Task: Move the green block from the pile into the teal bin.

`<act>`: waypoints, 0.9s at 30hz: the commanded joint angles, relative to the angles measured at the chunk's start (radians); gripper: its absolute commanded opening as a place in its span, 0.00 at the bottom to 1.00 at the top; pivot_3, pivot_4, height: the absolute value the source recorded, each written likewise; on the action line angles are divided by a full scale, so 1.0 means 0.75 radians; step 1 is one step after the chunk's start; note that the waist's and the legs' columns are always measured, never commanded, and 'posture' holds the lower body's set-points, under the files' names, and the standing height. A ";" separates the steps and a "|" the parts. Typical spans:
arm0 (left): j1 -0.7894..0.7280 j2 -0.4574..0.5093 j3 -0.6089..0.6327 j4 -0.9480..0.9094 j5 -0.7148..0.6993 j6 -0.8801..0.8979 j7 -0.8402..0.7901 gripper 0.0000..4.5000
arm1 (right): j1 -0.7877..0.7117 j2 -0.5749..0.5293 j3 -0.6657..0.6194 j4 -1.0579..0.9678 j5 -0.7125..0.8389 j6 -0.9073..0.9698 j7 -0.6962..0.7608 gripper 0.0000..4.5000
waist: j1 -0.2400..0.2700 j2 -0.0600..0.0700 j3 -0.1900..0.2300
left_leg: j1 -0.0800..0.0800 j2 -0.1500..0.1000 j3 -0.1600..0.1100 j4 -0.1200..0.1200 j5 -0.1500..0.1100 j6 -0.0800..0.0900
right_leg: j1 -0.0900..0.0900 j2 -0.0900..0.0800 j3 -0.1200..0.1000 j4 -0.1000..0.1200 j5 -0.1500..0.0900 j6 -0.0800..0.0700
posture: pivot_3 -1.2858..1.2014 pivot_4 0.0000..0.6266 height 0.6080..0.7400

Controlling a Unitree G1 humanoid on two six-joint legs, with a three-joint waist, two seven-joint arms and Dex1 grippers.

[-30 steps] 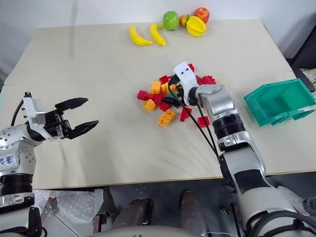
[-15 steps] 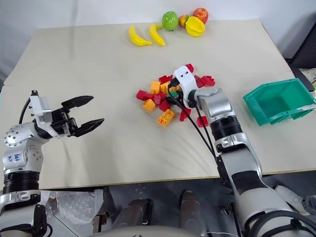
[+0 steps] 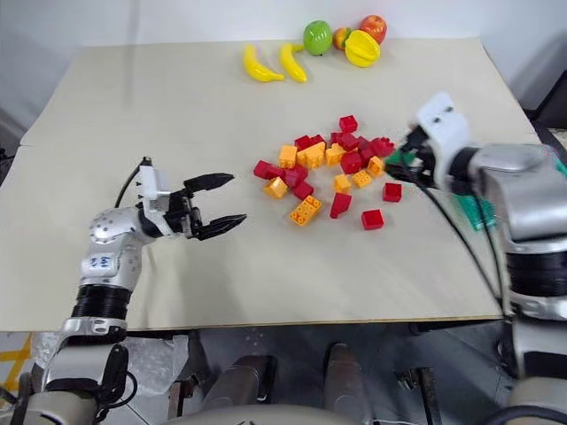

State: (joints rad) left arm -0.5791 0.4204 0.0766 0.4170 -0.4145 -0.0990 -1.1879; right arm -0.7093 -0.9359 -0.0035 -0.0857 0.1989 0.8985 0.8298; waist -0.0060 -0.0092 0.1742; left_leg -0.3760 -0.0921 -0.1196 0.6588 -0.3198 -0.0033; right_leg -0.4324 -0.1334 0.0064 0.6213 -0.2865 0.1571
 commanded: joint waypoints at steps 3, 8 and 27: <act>-0.126 -0.048 -0.026 0.129 0.031 -0.085 -0.045 1.00 | 0.064 -0.341 -0.110 0.086 -0.073 -0.110 0.080 0.47 | 0.008 0.002 0.001 | 0.000 -0.001 0.001 0.003 -0.001 0.001 | 0.000 -0.001 0.000 -0.001 0.000 0.000 | 0.52 0.24 1.00; -0.158 -0.056 -0.028 0.194 0.048 -0.119 -0.068 1.00 | 0.022 -0.351 0.019 0.324 -0.225 -0.207 -0.001 0.64 | -0.005 0.002 0.002 | 0.006 0.001 0.008 0.004 -0.003 0.002 | 0.002 0.000 0.003 -0.001 0.000 0.000 | 0.52 0.24 1.00; 0.161 0.189 0.237 -0.234 -0.120 0.376 0.213 1.00 | 0.218 -0.118 -0.075 0.130 0.129 -0.446 0.403 1.00 | 0.008 0.003 0.002 | 0.000 0.009 0.006 0.005 -0.004 0.000 | -0.004 0.002 0.003 0.002 0.001 0.001 | 0.52 0.24 1.00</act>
State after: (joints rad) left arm -0.4688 0.5436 0.2227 0.3009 -0.4798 0.1894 -1.0312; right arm -0.5533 -1.0205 -0.0076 0.0398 0.2542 0.6168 1.0821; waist 0.0001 -0.0072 0.1758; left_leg -0.3758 -0.0865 -0.1151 0.6626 -0.3233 -0.0026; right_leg -0.4348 -0.1325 0.0084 0.6232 -0.2861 0.1576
